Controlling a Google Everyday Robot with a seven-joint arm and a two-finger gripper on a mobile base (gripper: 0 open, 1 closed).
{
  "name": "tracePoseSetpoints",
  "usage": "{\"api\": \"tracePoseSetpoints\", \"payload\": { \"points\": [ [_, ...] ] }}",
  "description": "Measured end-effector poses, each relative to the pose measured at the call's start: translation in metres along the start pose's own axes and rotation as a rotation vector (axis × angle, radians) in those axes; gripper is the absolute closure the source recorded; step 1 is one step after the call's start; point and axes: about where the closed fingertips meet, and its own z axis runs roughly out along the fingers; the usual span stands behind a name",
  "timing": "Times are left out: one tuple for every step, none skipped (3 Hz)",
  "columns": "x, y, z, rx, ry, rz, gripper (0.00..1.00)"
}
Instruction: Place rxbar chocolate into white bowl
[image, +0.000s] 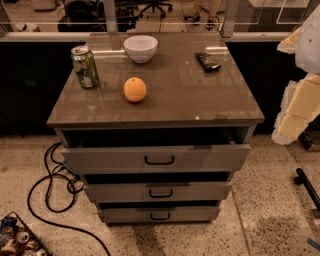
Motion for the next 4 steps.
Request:
{"api": "tracePoseSetpoints", "payload": {
  "points": [
    [0.0,0.0,0.0,0.0,0.0,0.0,0.0],
    [0.003,-0.028,0.009,0.077,-0.043,0.096,0.0],
    [0.003,-0.065,0.015,0.19,-0.116,0.226,0.0],
    [0.009,-0.094,0.035,0.259,-0.223,0.392,0.0]
  ]
}}
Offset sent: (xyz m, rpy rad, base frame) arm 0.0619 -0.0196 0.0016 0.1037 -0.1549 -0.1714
